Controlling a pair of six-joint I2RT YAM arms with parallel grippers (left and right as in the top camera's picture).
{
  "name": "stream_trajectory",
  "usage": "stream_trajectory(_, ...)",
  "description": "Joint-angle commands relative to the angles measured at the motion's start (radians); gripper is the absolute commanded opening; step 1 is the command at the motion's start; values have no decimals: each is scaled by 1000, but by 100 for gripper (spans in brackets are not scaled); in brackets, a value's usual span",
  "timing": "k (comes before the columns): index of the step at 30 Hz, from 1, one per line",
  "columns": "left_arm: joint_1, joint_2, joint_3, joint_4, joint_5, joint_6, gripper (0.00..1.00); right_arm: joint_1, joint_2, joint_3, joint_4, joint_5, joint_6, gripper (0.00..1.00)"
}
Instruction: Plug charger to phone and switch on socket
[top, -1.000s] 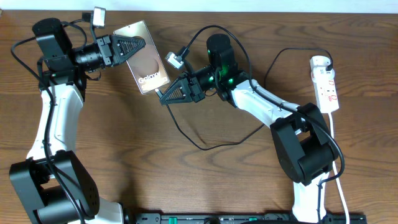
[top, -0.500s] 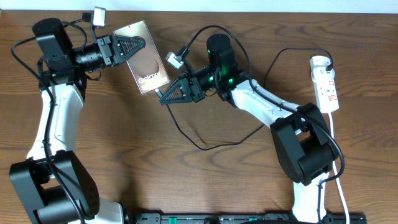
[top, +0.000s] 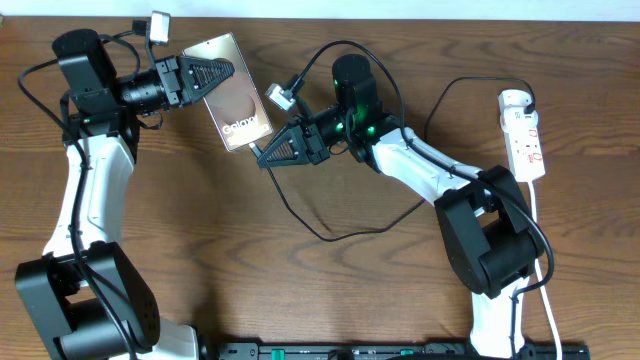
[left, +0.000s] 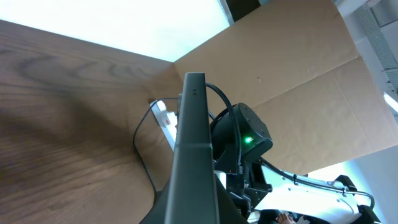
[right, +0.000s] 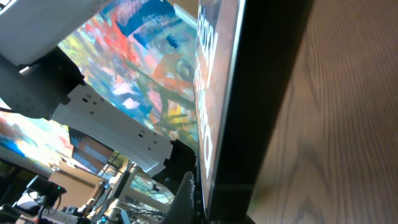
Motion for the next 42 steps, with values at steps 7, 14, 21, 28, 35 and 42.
stream_trajectory(7,-2,-10,2,0,32,14,8,-1,-29,9,9,-2,-16,1)
stream_trajectory(14,20,-10,2,0,33,5,7,-1,-29,9,9,-5,-17,1)
stream_trajectory(21,38,-10,2,0,35,-5,8,-1,-29,9,9,-5,-17,1)
stream_trajectory(28,43,-10,2,0,35,-5,7,-1,-29,9,9,-6,-17,1)
stream_trajectory(35,95,-10,2,0,36,-32,8,-2,-29,9,5,-5,-16,1)
stream_trajectory(42,180,-10,2,0,87,-56,7,-18,-29,9,-79,57,-16,1)
